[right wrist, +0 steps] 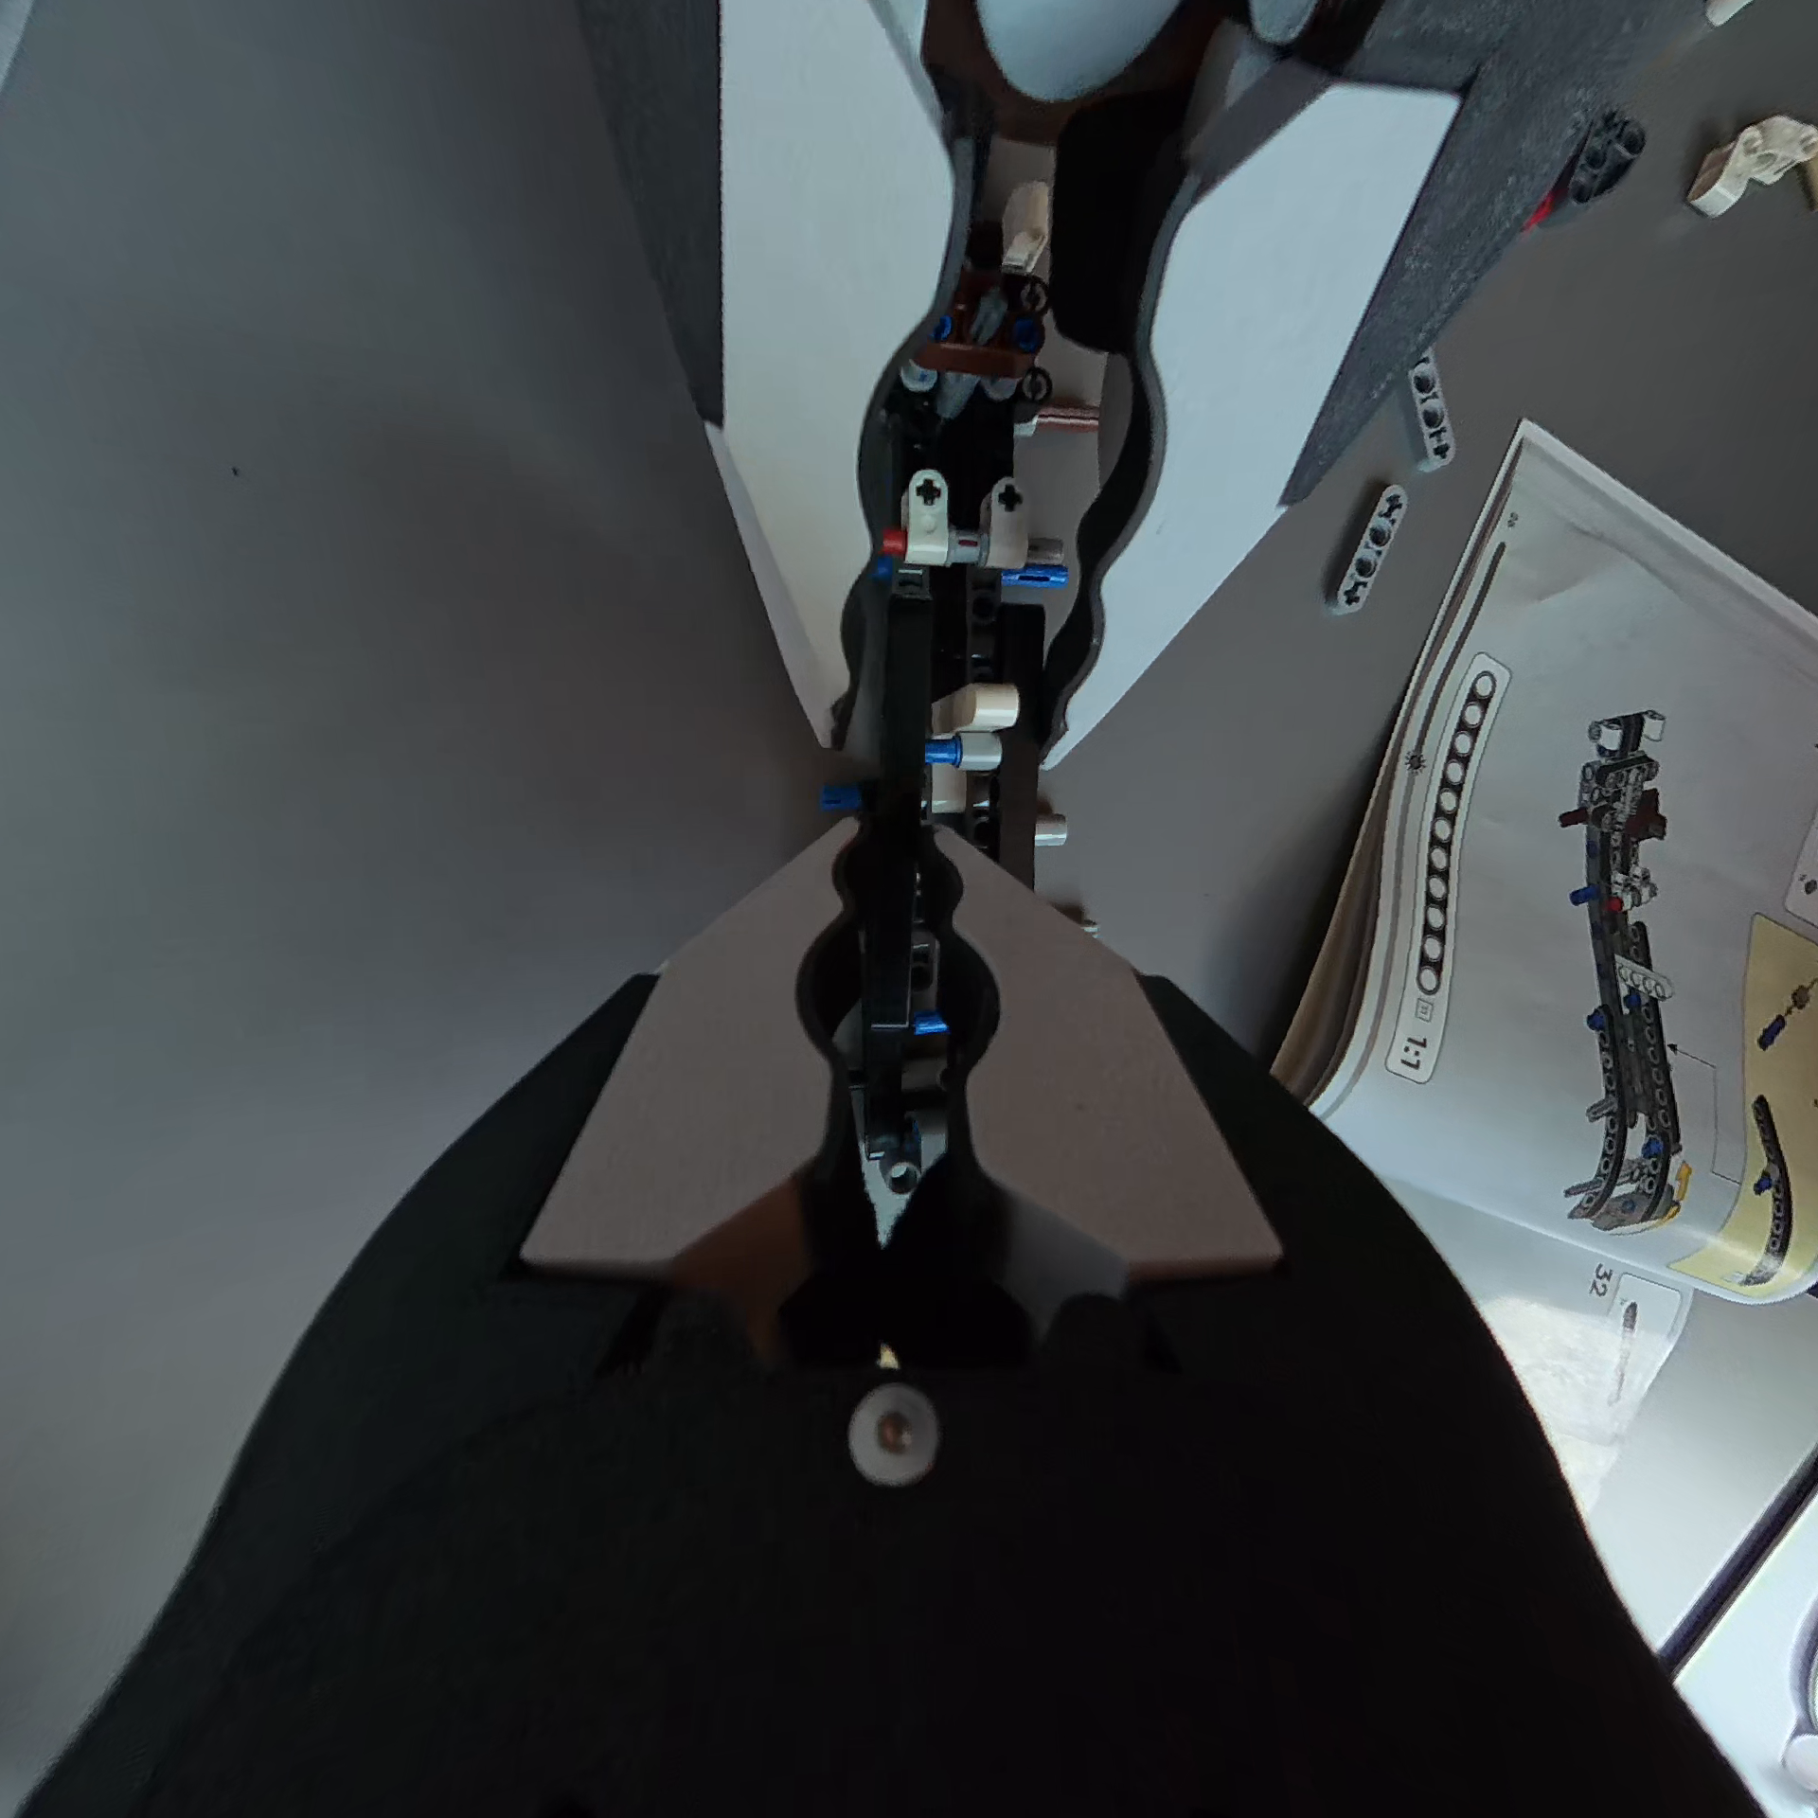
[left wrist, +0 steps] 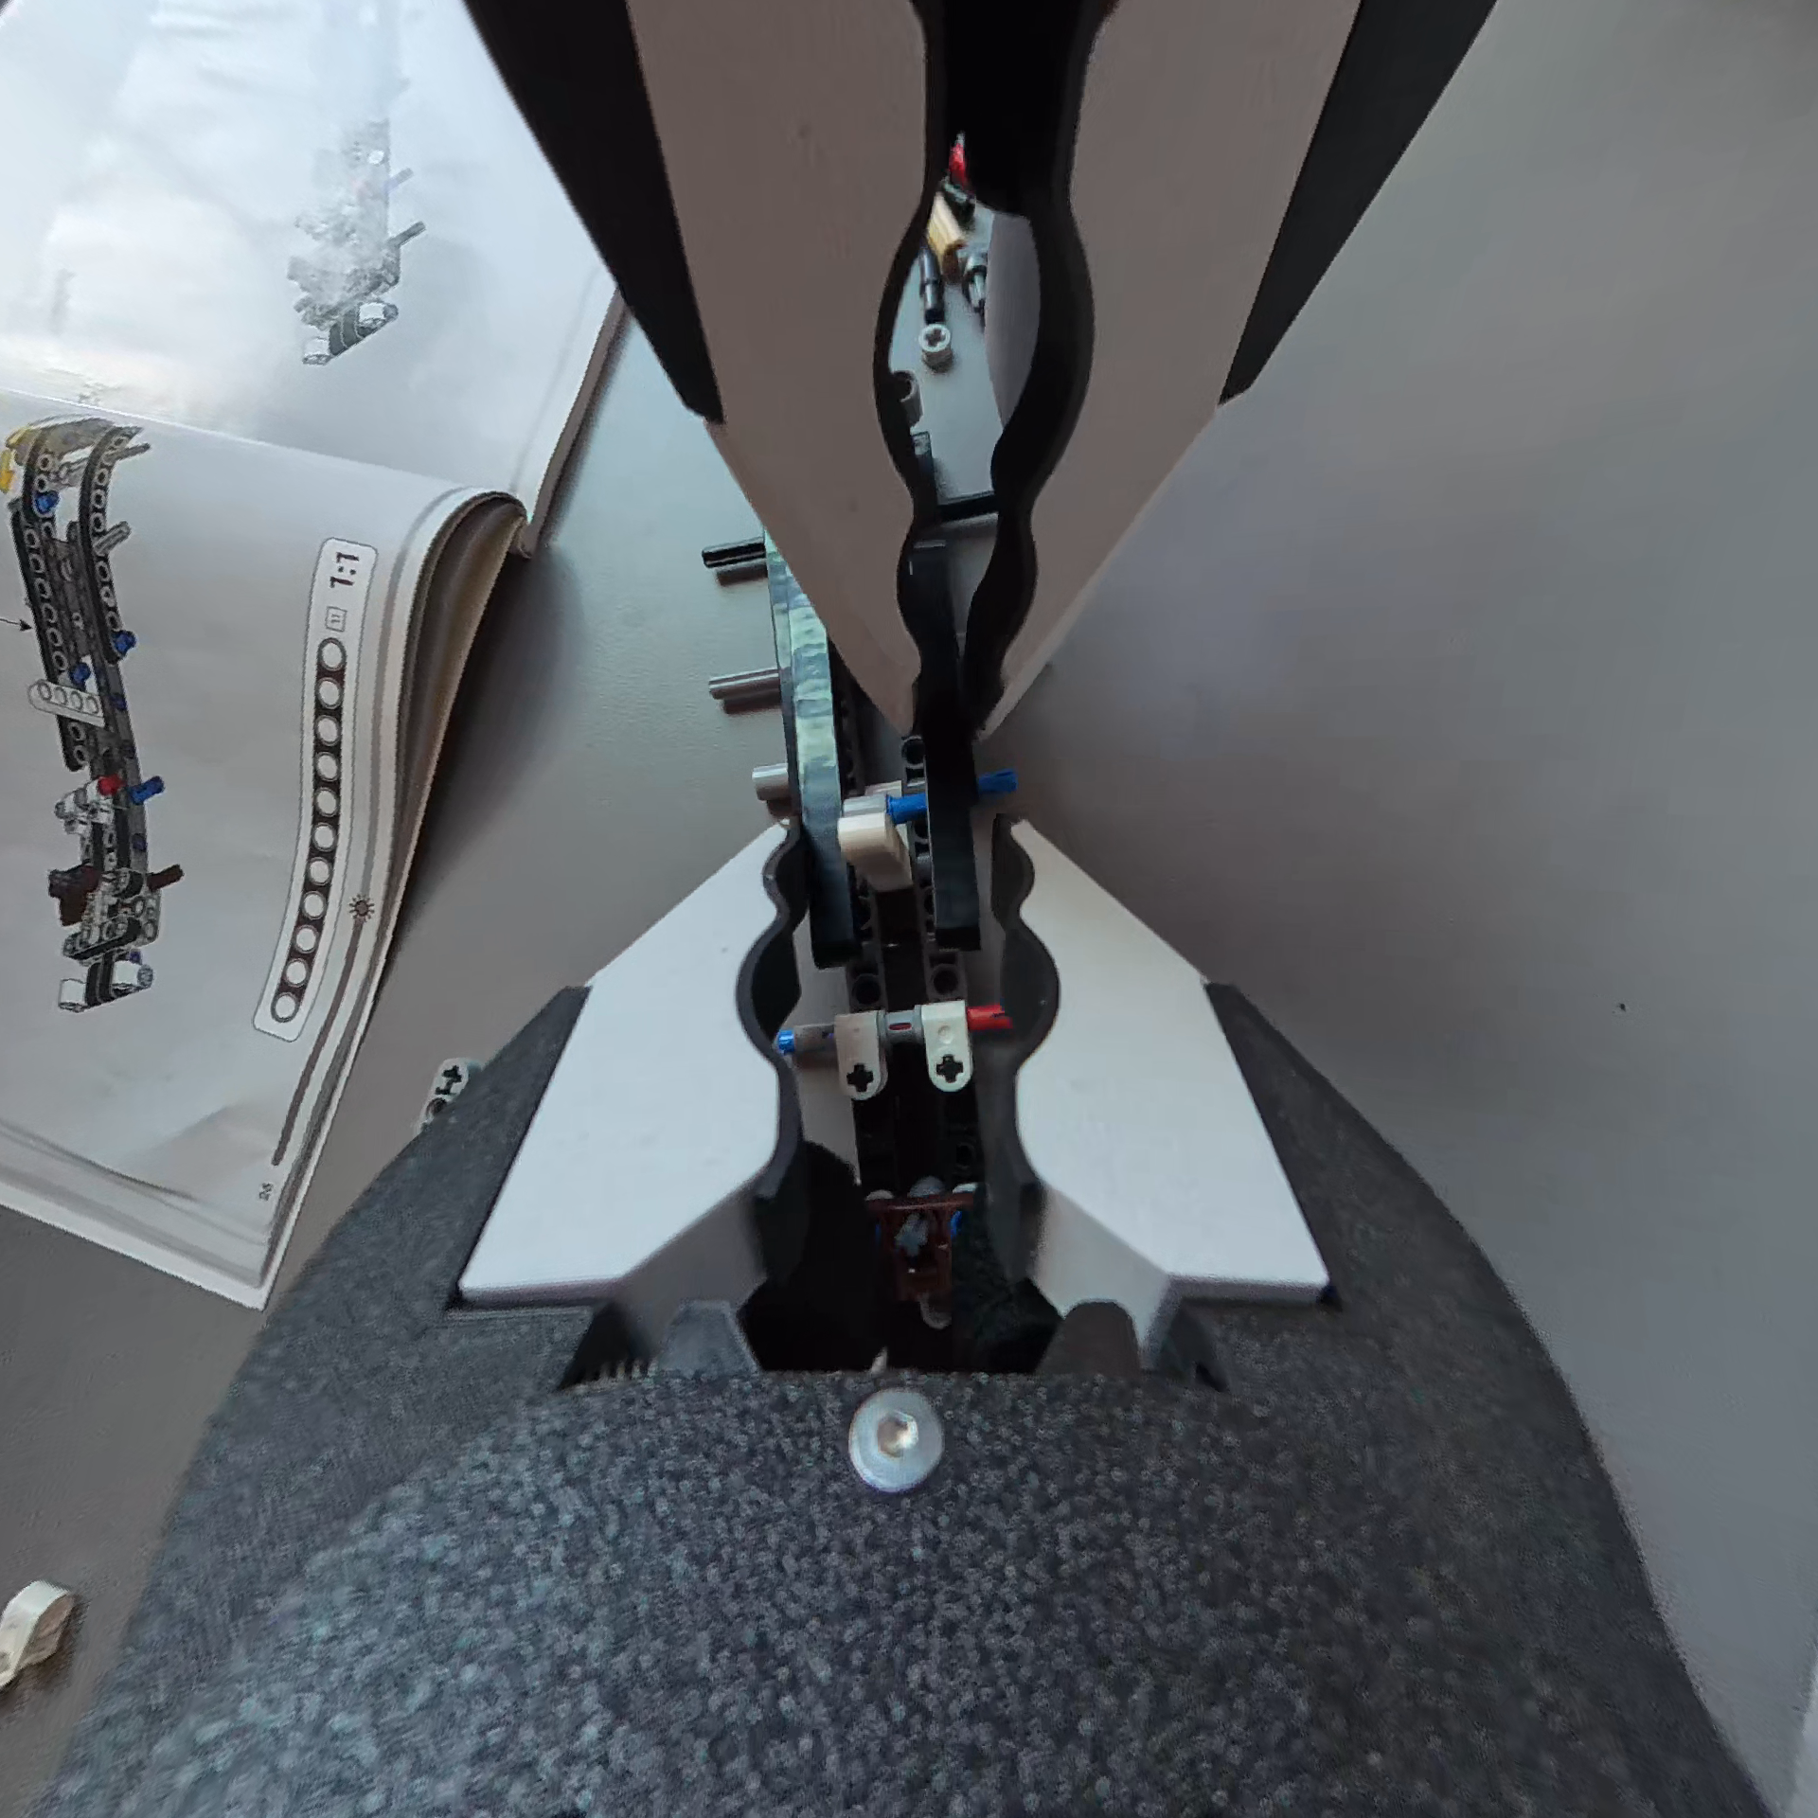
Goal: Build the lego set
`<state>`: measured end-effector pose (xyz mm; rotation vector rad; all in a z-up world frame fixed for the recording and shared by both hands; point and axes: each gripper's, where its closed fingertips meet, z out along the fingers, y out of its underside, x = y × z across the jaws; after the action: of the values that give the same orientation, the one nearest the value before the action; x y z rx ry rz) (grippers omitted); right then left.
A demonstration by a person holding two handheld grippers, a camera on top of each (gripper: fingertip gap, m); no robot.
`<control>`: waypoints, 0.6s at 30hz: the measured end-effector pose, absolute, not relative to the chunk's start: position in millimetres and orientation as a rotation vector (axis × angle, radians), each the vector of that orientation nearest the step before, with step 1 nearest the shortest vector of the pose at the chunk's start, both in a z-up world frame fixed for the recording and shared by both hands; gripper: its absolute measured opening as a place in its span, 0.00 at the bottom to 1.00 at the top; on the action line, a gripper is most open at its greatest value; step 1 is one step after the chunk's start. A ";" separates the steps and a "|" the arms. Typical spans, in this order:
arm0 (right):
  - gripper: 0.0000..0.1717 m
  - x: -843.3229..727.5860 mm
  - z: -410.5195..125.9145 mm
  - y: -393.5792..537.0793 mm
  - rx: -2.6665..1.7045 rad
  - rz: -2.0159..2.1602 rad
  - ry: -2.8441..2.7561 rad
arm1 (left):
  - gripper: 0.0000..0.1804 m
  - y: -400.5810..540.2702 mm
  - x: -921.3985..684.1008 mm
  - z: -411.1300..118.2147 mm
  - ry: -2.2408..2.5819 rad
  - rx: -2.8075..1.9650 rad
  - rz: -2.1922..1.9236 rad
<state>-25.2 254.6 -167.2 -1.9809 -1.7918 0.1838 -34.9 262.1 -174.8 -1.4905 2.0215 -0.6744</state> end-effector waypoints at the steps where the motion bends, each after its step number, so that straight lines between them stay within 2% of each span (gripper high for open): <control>1: 0.03 -25.2 -167.3 254.4 -1.985 0.185 -1.795 | 0.18 263.4 -34.6 -174.8 2.020 -1.486 -0.660; 10: 0.03 -22.3 -165.6 254.0 -1.987 0.141 -1.829 | 0.16 267.4 -32.3 -176.1 2.011 -1.461 -0.586; 18: 0.03 -18.8 -167.7 255.0 -1.967 0.118 -1.858 | 0.19 263.0 -31.4 -175.8 2.028 -1.469 -0.652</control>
<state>-18.8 255.0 -167.7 -1.9672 -1.8583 0.1183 -31.4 263.0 -175.8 -1.4686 2.0278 -0.6519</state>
